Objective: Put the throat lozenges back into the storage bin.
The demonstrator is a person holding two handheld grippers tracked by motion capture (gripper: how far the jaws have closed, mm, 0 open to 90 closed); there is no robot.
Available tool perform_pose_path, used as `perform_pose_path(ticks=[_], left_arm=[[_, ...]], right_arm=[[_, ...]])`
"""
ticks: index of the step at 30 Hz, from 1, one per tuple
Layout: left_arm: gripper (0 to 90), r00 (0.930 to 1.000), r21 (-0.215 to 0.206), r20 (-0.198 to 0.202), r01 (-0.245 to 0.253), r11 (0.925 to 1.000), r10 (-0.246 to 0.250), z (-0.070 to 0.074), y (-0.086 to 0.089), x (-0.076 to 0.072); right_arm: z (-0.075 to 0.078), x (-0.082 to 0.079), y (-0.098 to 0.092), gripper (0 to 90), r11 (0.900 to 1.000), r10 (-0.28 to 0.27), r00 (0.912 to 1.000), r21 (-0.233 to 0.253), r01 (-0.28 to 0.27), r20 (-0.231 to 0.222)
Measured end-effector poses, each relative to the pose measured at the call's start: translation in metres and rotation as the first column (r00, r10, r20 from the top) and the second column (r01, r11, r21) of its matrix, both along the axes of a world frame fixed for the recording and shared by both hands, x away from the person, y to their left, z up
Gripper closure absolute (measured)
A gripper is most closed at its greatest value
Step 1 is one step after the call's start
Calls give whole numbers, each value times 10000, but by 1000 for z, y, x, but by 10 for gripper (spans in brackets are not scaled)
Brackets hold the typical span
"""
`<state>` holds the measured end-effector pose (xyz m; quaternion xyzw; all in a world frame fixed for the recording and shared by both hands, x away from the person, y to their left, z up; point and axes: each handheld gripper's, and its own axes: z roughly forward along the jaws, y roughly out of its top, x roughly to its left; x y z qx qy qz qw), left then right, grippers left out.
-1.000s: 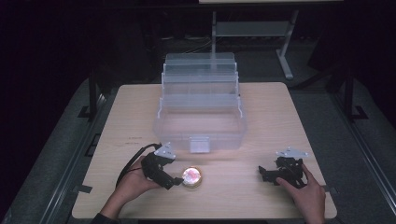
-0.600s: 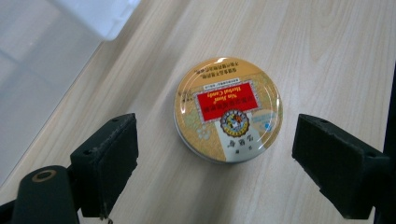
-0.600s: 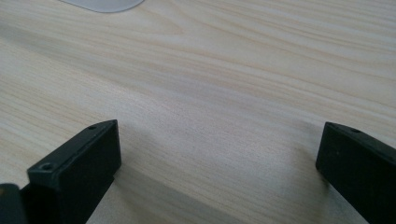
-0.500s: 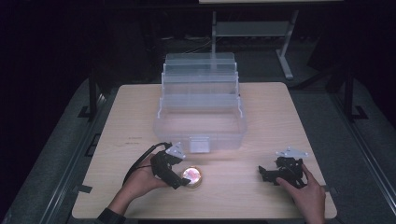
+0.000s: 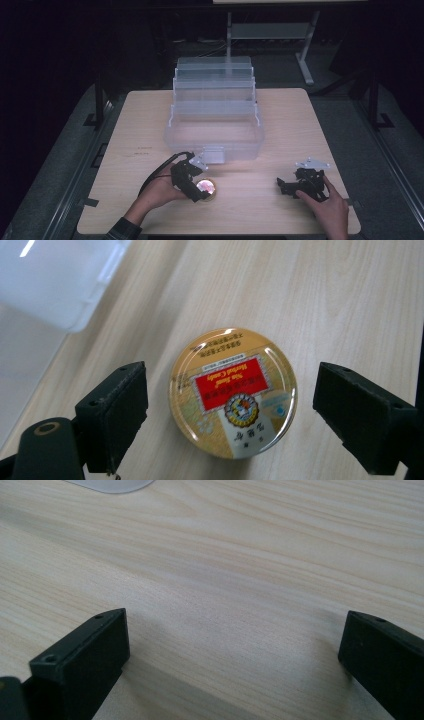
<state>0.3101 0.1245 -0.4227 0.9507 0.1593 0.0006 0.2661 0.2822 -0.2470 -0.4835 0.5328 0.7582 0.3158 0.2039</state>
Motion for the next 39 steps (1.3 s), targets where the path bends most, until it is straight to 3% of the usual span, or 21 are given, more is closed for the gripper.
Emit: perform_pose_path(ticks=[15,25,39], left_arm=[[131,9987,750,-15,518,9958,-518,-8,-17,2],[131,9965,1443,-149,840,9860,-827,-15,-26,2],[137,9961,1995,4,859,9761,-877,-21,-29,2]], right_arm=[[0,0,0,0,10000,-3,10000,0,3,-1],[0,0,0,0,10000,-5,10000,3,5,-5],[0,-1,0,0,10000,-15,10000,18,15,-7]])
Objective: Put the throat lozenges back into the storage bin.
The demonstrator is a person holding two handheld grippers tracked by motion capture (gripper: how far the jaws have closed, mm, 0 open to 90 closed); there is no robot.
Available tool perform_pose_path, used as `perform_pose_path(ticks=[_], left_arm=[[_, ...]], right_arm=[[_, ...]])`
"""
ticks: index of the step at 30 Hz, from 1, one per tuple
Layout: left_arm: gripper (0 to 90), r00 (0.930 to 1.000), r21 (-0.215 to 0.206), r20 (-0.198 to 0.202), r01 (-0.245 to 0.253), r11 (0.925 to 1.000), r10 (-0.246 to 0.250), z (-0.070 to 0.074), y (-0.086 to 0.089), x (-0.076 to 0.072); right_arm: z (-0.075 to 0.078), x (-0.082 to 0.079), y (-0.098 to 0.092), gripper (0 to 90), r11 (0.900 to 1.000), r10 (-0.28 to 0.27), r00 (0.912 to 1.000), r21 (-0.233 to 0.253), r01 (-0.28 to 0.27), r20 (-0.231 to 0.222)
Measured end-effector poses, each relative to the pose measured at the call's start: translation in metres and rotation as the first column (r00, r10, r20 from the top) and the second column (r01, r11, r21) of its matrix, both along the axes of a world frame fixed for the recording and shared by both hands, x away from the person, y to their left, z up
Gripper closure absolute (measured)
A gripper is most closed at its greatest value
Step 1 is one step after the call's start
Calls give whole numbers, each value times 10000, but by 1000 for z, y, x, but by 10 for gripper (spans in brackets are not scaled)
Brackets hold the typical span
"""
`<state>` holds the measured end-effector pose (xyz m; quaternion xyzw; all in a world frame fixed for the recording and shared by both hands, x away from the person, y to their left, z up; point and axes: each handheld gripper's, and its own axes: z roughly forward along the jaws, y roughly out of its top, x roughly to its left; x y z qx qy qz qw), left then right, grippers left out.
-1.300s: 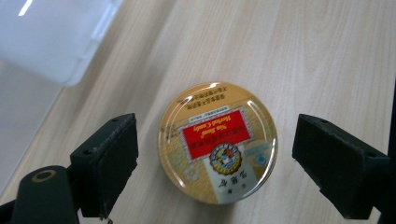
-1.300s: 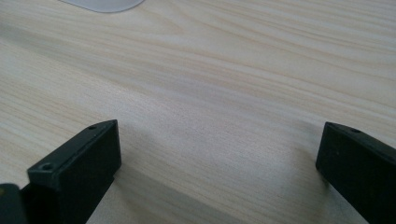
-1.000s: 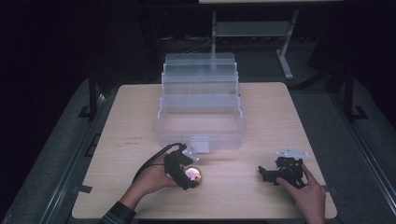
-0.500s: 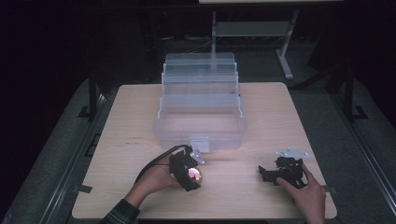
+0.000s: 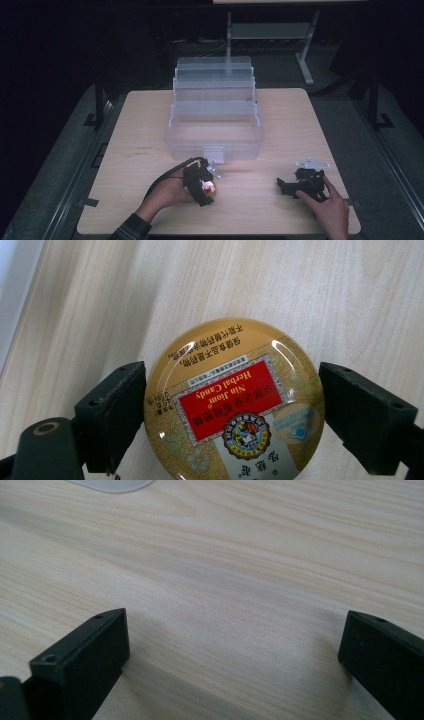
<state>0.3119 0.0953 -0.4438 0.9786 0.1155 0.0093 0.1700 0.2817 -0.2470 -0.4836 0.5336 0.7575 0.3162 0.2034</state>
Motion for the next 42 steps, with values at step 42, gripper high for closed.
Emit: perform_pose_path(ticks=[42], left_arm=[[195,9998,-63,-188,23,10000,-24,6,5,-3]], right_arm=[[0,0,0,0,10000,6,10000,2,-6,-1]])
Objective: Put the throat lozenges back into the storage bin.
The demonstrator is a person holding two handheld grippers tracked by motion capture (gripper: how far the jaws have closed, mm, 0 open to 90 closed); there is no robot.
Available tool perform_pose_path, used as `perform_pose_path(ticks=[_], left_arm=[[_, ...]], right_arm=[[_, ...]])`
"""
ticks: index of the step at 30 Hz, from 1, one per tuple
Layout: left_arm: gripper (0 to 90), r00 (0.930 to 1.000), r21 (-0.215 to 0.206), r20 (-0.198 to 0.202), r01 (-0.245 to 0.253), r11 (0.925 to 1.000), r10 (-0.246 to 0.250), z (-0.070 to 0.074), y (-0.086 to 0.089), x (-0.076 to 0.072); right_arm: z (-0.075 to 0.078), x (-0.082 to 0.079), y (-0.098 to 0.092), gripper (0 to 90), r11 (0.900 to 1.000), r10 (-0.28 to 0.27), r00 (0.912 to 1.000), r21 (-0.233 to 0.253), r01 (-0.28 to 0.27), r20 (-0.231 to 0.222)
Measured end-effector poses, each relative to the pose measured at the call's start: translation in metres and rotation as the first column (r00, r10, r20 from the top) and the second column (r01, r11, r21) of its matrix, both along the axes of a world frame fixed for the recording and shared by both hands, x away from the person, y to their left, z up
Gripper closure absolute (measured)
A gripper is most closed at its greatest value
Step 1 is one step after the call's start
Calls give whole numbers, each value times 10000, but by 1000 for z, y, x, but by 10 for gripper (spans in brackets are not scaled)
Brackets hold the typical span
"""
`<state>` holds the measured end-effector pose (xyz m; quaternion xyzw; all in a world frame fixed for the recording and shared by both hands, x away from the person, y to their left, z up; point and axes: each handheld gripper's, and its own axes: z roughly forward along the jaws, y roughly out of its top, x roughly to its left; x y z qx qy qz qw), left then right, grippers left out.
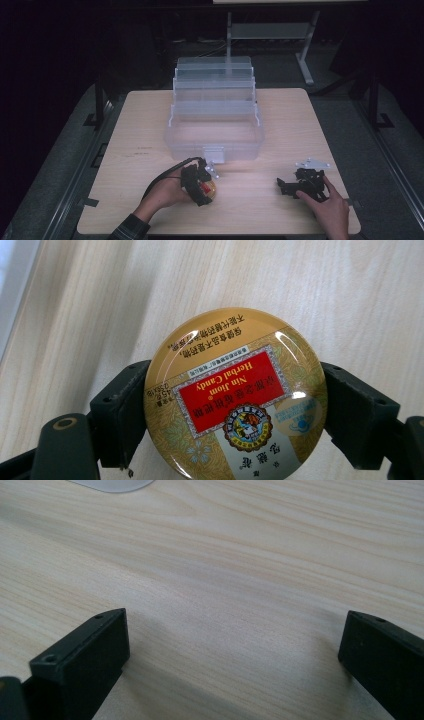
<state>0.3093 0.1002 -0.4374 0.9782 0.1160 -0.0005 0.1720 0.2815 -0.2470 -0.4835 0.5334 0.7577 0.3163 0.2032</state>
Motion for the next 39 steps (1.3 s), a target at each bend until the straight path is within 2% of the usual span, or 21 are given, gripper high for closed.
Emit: perform_pose_path(ticks=[14,39], left_arm=[[195,10000,-266,7,51,9996,-51,14,0,-3],[196,10000,-786,97,27,9969,-19,41,0,0]], right_arm=[[0,0,0,0,10000,-2,10000,2,2,-1],[0,0,0,0,10000,-1,10000,0,1,-1]])
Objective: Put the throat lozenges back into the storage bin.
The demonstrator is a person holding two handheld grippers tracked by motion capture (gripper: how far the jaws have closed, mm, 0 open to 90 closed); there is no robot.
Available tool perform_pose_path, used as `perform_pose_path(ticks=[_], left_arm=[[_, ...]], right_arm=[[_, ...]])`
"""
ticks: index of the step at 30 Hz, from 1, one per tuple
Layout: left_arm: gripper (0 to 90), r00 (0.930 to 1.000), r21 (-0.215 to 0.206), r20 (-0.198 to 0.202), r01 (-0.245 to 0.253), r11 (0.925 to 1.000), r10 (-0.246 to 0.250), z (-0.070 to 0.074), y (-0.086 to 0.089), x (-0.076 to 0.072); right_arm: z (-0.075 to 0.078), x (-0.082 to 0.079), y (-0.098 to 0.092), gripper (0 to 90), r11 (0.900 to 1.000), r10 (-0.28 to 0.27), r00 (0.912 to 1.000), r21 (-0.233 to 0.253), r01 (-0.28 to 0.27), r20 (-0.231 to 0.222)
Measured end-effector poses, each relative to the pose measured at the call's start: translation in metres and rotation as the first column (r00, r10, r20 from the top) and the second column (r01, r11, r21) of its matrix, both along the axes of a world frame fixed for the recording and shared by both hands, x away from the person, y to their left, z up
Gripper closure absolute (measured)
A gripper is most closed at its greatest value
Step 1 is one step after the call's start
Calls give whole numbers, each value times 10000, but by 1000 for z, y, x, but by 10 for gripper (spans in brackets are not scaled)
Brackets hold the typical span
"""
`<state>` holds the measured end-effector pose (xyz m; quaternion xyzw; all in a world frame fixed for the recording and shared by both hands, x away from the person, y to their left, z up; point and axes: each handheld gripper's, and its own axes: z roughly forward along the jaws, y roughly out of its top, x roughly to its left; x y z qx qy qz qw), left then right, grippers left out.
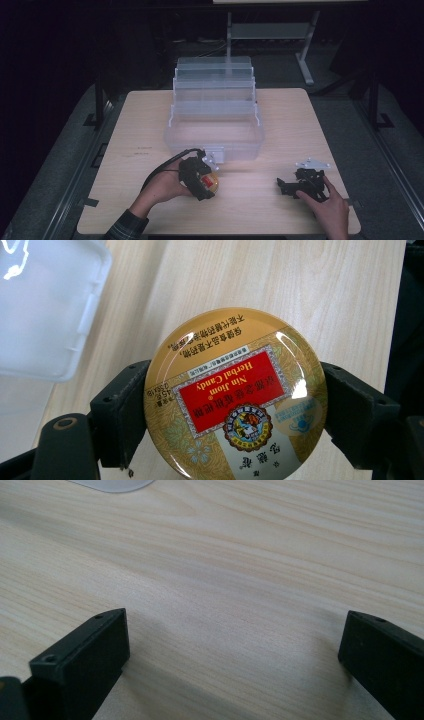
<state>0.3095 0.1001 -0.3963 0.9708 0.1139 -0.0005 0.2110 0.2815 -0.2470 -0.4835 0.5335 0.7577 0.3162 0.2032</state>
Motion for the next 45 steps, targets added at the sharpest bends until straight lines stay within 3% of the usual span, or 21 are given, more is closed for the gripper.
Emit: perform_pose_path(ticks=[28,45], left_arm=[[196,10000,-266,87,2,9996,1,34,1,15],[196,9992,-501,266,-293,9983,306,57,5,32]], right_arm=[[0,0,0,0,10000,2,10000,19,-2,-10],[0,0,0,0,10000,0,10000,13,0,-1]])
